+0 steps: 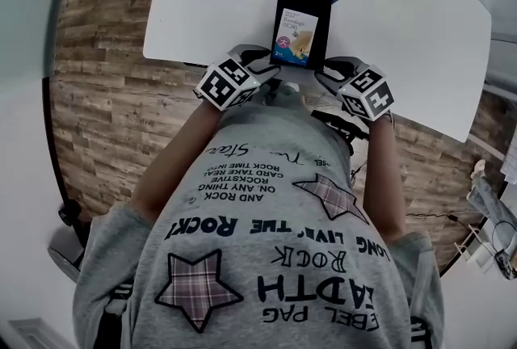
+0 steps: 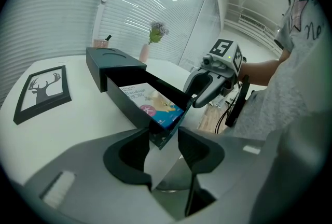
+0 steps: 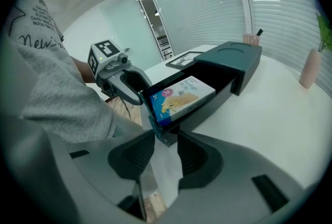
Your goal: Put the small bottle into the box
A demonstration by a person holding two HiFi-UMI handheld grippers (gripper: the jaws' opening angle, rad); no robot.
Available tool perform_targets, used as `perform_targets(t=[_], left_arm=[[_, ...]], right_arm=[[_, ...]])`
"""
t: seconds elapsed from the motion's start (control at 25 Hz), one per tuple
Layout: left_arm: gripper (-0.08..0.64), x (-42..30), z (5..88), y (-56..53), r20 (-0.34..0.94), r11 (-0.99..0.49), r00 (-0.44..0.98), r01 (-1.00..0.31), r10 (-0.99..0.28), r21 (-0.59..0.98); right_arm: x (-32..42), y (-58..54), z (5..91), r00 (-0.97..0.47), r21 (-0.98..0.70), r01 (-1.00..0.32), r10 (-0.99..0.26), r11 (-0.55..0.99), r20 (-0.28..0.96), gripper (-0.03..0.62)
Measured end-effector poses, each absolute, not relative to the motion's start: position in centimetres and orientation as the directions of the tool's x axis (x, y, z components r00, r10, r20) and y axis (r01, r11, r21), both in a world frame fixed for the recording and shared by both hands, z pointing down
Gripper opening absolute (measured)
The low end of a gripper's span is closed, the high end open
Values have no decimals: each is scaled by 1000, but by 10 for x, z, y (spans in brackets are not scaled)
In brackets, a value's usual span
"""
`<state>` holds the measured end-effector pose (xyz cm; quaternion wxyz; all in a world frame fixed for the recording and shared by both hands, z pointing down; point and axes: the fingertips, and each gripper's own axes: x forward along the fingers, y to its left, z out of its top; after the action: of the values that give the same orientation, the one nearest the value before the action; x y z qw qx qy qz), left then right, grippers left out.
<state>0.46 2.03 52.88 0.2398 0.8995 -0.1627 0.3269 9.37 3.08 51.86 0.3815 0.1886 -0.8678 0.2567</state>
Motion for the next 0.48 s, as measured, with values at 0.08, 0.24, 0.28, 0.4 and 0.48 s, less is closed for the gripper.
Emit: perform_targets(t=[0.08,0.24,0.28,0.4,0.48], left_arm=[[181,4,529,20,669,-829,729,-459,-146,319],[181,5,531,20,671,-820,723,-476,-161,317],[181,6,531,20,670,-817,724,-482,-166,318],[181,6,530,20,665,-802,724,-502,-184,324],[181,7,529,19,664,-795,723,-511,-191,326]], right_arm=[[93,30,519,-634,-293,-514,-127,806,763,143],[95,29,521,-638,-291,-500,-119,816,761,143],[95,28,520,-640,-293,-498,-118,816,759,141],[96,27,519,-648,-295,-485,-112,823,753,140],[97,25,519,-653,-296,-475,-106,828,750,138]])
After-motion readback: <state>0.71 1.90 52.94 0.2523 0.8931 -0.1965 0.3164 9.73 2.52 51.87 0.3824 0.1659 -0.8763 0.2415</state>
